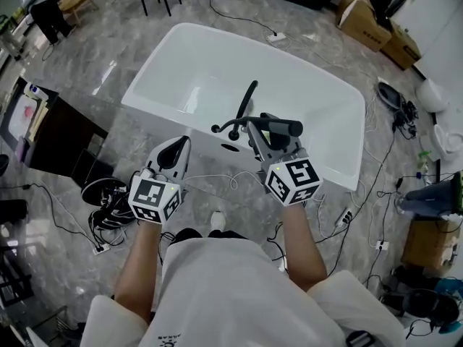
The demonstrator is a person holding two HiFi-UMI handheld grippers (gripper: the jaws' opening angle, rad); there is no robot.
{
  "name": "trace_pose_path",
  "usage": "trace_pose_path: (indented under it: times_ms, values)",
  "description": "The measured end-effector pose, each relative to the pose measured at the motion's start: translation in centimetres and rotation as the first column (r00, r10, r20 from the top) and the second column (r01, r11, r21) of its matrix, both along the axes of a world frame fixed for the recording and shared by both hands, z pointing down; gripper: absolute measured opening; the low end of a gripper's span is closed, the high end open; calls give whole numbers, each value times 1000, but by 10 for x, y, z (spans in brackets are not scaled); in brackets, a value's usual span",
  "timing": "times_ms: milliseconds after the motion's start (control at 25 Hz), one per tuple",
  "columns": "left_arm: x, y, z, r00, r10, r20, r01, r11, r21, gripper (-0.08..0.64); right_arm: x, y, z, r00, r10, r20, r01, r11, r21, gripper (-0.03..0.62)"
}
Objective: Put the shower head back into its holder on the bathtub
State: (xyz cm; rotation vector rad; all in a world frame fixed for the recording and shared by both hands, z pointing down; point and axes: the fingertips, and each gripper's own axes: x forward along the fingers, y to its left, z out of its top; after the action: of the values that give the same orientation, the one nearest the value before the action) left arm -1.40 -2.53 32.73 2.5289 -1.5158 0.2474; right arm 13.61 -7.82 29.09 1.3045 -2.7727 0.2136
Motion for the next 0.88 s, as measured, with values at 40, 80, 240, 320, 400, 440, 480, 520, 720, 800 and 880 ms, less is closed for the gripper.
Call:
trace_pose_path:
  times_ms: [40,80,240,320,400,440,480,520,720,800,880]
  values:
    - [0,-2,0,1000,-1,1,1,1000,-1,11,-1,-2,1,1000,-2,1,2,1000,-3,143]
    - [0,-3,1,1000,-1,4,1,1000,-3,11,-1,-4,2,1000,-3,3,3,1000,-6,143]
    - [0,-5,3,1000,-6,9,6,1000,-6,11,-4,-5,4,1000,-11,8,11,1000,-6,143]
    - [-1,-6,4,1000,-7,8,7,1000,-6,11,-6,-6,7,1000,-13,5,13,1000,-10,143]
    - [-3,-9,3,1000,-6,7,6,1000,-4,11,-8,-8,8,1000,-15,0,15,1000,-17,143]
    - [-4,-11,2,1000,-6,6,6,1000,-3,11,-9,-9,9,1000,-16,-5,16,1000,-21,143]
    - [-5,-13,2,1000,-5,4,5,1000,-3,11,-10,-10,11,1000,-15,-11,15,1000,-23,143]
    - [-7,-15,2,1000,-5,3,5,1000,-2,11,-11,-10,13,1000,-14,-17,14,1000,-27,143]
    - [-14,-25,10,1000,0,-3,0,1000,-15,11,-17,-16,23,1000,-11,-24,10,999,-44,143]
    - [-16,-33,14,1000,5,-6,-5,1000,-25,11,-20,-22,28,1000,-6,-28,5,998,-55,143]
    - [-17,-42,19,1000,15,-7,-16,999,-35,11,-22,-28,34,999,-1,-33,-1,998,-70,143]
